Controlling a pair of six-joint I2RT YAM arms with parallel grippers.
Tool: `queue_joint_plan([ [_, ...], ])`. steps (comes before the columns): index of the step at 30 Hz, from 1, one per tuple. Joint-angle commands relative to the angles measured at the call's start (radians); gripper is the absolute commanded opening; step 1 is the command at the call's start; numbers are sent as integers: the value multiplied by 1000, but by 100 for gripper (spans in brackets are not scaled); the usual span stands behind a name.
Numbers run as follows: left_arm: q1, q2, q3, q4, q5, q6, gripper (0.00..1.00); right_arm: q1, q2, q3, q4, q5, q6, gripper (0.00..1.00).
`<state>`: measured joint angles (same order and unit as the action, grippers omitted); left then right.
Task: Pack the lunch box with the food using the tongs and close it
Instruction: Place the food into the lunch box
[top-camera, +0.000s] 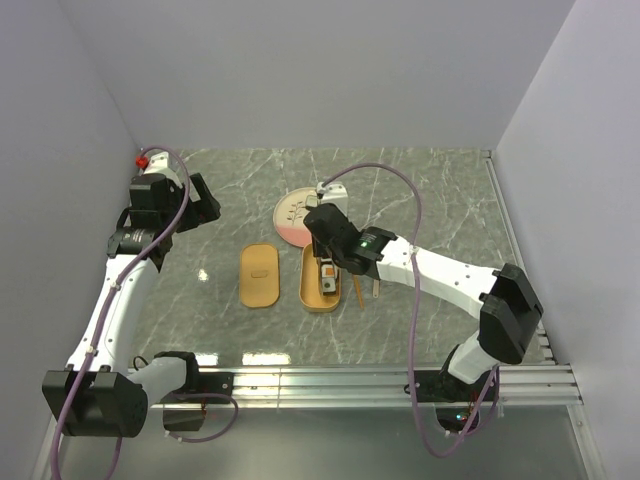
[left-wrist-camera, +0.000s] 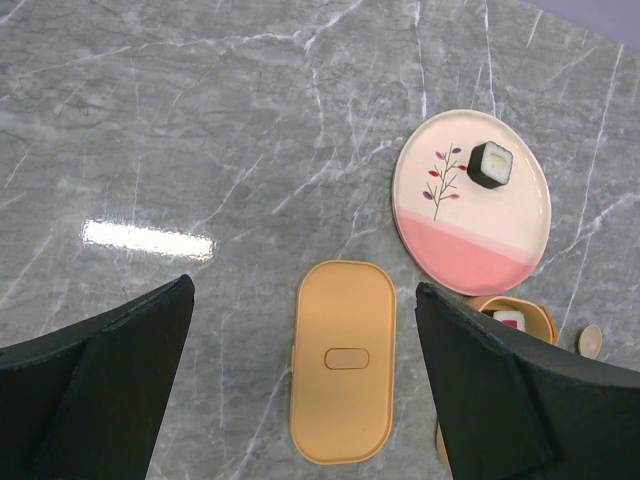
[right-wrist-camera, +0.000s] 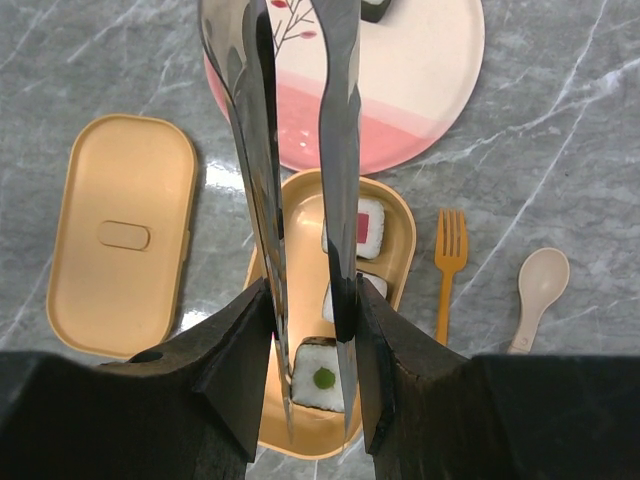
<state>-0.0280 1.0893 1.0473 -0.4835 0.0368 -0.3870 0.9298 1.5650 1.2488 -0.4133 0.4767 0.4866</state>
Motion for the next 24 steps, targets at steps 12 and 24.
queue_joint_plan([
  [12, -6, -14, -13, 14, -11, 0, 100, -17, 33, -3, 27, 3, 21, 21],
  [24, -6, -17, -20, 16, -17, 2, 100, -17, 35, 5, 16, 22, 21, 38],
])
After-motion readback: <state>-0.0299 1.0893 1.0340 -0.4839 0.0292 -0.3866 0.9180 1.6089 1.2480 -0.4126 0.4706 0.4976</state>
